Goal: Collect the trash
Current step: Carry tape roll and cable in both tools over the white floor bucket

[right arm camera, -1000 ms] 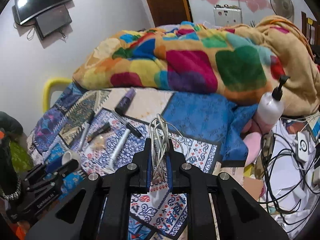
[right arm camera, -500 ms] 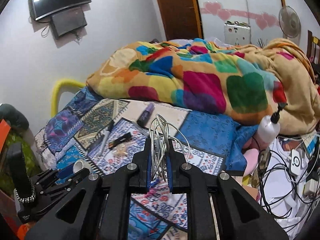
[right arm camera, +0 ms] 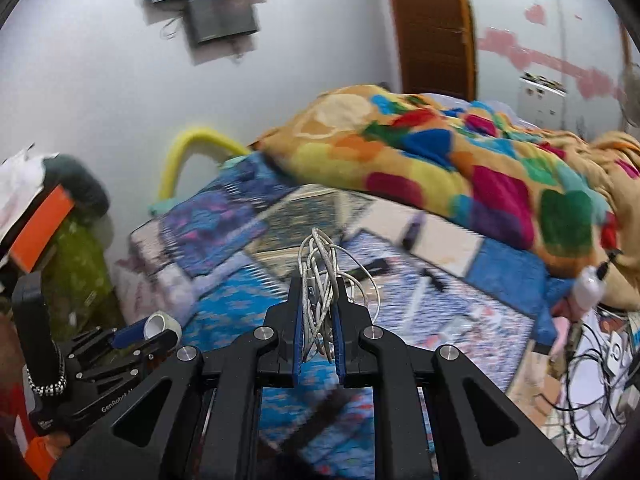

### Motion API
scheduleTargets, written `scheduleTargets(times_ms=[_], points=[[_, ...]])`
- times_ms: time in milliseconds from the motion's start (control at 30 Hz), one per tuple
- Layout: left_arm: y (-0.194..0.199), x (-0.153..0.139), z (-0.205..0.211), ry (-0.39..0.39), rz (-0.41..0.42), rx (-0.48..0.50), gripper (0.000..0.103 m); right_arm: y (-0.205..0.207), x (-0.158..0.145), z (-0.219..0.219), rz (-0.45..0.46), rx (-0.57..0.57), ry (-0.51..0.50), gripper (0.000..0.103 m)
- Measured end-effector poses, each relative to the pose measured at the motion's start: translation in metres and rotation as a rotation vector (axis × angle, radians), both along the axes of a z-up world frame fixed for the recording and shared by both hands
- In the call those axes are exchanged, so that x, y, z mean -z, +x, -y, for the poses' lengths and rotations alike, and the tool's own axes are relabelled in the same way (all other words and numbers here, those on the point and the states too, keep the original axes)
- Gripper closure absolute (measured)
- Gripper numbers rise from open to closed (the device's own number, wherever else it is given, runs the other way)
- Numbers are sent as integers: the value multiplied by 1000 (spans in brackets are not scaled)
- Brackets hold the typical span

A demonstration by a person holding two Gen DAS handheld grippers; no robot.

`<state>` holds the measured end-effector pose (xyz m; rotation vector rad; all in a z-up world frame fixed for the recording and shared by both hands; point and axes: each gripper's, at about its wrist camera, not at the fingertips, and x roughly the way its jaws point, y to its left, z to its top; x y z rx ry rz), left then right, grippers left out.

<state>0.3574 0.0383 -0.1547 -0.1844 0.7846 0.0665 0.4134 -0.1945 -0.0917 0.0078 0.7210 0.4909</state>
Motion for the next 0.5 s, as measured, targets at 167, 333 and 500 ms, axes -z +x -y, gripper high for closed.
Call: scheduleTargets(times_ms=[167,333,500], points=[[-39,2,-49,5,-9,-92,66,-26,4,-55,-10,-114,-15,92],[-70,16,-94,-5,-36,-181,66,-46,18,-106,-27,-222,-46,92],[-93,37,-127,-13,-64,-248,66,-61,39,-153,-71,-315,-68,92]])
